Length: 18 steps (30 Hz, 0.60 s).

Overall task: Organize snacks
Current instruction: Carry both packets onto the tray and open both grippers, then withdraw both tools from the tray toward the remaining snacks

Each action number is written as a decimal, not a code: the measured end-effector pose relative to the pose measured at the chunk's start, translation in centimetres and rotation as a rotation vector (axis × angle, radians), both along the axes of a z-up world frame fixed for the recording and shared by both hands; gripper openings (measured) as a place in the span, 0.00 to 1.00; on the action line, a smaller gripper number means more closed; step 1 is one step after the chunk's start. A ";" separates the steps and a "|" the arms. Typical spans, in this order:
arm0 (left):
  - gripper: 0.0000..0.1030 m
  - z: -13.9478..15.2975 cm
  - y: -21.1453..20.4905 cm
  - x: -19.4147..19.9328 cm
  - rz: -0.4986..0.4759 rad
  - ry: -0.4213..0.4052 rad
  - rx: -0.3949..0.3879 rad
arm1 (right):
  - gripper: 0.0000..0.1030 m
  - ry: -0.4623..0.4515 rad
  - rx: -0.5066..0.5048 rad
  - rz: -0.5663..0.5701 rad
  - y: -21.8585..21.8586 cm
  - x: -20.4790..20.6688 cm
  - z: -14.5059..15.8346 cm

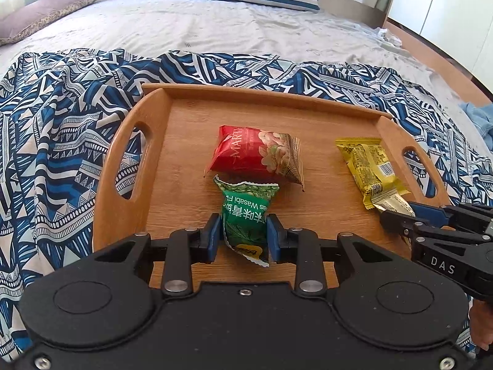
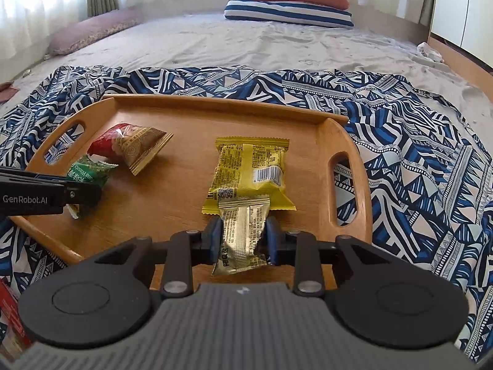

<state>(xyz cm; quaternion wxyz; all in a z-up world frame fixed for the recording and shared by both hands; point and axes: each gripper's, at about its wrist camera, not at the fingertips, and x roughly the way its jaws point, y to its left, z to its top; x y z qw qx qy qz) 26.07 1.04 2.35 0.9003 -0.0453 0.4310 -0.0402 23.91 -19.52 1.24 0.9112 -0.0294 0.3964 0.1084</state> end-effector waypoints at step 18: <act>0.60 0.6 0.1 -0.8 0.002 -0.034 0.012 | 0.61 -0.045 0.041 -0.004 0.2 -0.7 0.3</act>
